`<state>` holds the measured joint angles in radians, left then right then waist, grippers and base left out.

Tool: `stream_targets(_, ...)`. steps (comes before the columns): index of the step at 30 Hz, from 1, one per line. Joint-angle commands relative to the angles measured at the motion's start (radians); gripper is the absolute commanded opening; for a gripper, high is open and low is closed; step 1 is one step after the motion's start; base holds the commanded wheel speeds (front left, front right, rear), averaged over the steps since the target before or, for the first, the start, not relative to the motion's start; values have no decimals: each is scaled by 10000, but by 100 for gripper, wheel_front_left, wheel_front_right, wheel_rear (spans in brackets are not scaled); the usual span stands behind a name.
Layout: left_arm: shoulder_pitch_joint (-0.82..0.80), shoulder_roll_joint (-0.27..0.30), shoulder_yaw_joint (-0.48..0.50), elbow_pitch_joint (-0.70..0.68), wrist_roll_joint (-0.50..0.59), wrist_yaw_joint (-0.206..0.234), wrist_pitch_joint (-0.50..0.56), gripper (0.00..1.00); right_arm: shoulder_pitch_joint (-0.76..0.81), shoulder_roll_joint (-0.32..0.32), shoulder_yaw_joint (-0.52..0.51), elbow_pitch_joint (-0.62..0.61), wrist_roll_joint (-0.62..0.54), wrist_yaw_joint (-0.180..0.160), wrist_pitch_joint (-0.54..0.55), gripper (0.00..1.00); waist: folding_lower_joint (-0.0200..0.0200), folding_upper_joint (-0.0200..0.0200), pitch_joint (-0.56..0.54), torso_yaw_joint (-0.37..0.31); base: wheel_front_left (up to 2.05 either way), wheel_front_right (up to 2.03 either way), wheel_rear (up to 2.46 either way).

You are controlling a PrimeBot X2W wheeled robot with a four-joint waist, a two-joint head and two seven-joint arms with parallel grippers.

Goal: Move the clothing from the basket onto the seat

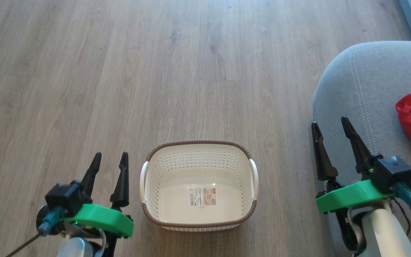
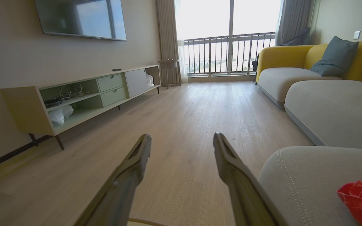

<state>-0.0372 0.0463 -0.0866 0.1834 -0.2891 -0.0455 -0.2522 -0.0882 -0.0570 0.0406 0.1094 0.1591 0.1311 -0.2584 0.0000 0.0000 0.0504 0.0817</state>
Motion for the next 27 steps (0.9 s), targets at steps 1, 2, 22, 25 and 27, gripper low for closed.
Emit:
stream_targets(1, -213, 39, 424, -258, -44, -73, -95, 100, -105, 60, 212, -257, -43, -4, -34, 100, 0, 0, 7, -6, 0, 0, 0)
stream_targets(2, -216, 39, 436, -252, -59, -89, -95, 100, -106, 61, 209, -250, -45, -4, -34, 100, 0, 0, 5, -8, 0, 0, 0)
stream_targets(22, 37, -8, 343, 574, -1403, -119, 410, 0, 107, -65, -30, 670, 1499, 0, 280, 0, 0, 0, -19, -96, 0, 0, 0)
stream_targets(25, 19, -7, 386, 573, -1716, -138, 495, 0, 97, -80, -46, 690, 1865, 0, 352, 0, 0, 0, -31, -116, 0, 0, 0)
stream_targets(27, 6, -6, 415, 573, -1926, -151, 552, 0, 92, -89, -57, 702, 2109, 0, 400, 0, 0, 0, -39, -129, 0, 0, 0)
